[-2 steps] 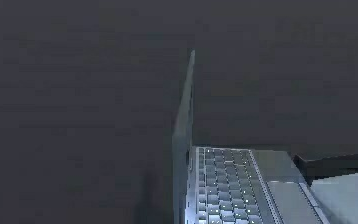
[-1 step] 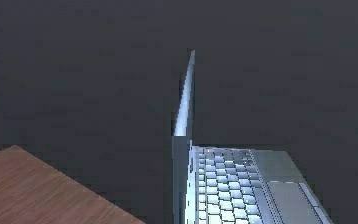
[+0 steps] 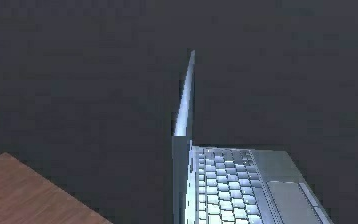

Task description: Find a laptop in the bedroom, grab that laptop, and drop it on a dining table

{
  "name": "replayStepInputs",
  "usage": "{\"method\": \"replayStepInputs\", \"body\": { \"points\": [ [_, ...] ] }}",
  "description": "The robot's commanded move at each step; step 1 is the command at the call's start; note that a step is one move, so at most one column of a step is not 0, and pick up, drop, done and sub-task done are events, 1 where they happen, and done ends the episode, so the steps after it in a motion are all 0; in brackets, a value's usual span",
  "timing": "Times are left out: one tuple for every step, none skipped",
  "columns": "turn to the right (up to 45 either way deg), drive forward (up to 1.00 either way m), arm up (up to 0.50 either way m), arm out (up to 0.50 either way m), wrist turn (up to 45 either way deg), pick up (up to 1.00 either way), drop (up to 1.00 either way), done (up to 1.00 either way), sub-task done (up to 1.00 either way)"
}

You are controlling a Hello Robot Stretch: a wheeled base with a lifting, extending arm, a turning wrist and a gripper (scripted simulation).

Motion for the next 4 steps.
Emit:
{"method": "replayStepInputs", "body": {
  "points": [
    [-45.0, 0.00, 0.00, 0.00, 0.0, 0.00, 0.00, 0.00, 0.00],
    [-9.0, 0.00, 0.00, 0.00, 0.0, 0.00, 0.00, 0.00, 0.00],
    [0.0, 1.00, 0.00, 0.00, 0.0, 0.00, 0.00, 0.00, 0.00],
    [3.0, 0.00, 0.00, 0.00, 0.0, 0.00, 0.00, 0.00, 0.00]
  ]
}}
